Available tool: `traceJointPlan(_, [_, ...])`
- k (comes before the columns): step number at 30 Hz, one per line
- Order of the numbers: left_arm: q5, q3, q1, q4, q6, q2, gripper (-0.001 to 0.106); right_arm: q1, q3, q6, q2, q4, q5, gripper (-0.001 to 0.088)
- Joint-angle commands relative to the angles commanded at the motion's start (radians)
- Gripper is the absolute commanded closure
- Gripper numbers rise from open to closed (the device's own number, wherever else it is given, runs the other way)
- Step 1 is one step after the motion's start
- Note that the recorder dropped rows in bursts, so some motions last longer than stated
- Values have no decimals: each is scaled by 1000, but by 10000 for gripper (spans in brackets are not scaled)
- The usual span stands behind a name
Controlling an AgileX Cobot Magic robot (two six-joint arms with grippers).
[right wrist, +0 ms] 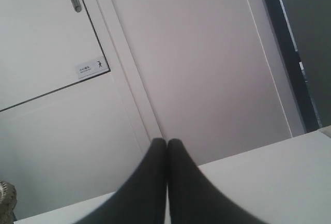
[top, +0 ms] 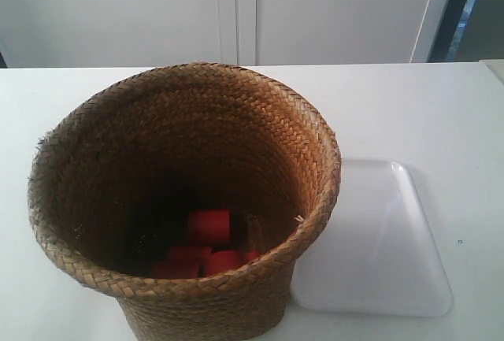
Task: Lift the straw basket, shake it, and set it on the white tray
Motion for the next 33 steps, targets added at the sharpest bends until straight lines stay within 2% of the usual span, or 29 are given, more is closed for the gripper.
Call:
traceJointPlan(4, [-37,0,0,0,0,0,1053,0,0,8,0,5,-9,868])
traceJointPlan(6, [-106,0,0,-8,0,0,1053,0,0,59,0,29,-44,868])
traceJointPlan(8, [-249,0,0,-94,0,0,1053,0,0,166,0,63,-158,868])
traceJointPlan(10, [-415,-11,0,-197,15,0,1053,0,0,272,0,61,-359,868])
traceJointPlan(12, [-465,-97,0,-342,112,0,1053,0,-46,224,0,18,-486,868])
traceJointPlan(14, [-434,-217,0,-492,276,13,1053,0,-141,142,0,4,-476,868])
traceJointPlan(16, [-381,-343,0,-613,563,71,1053,0,-250,85,49,32,-426,868])
traceJointPlan(18, [-365,-450,0,-666,798,158,1053,0,-341,33,144,91,-421,868])
traceJointPlan(19, [-361,-504,0,-668,871,220,1053,0,-387,2,204,115,-429,868])
traceJointPlan(22, [-322,-632,0,-668,877,447,1053,0,-502,-39,406,118,-443,868])
traceJointPlan(24, [-230,-705,0,-668,810,598,1053,0,-588,-14,545,59,-408,868])
traceJointPlan(26, [-37,-799,0,-668,717,740,1053,0,-676,-10,689,4,-297,868])
traceJointPlan(28, [262,-900,0,-668,725,875,1053,0,-787,-10,808,-35,-52,868])
traceJointPlan(31, [638,-1020,0,-650,739,1031,1053,0,-932,-10,945,-33,409,868])
traceJointPlan(33, [858,-1076,0,-638,809,1094,1053,0,-1009,-21,1001,-24,676,868])
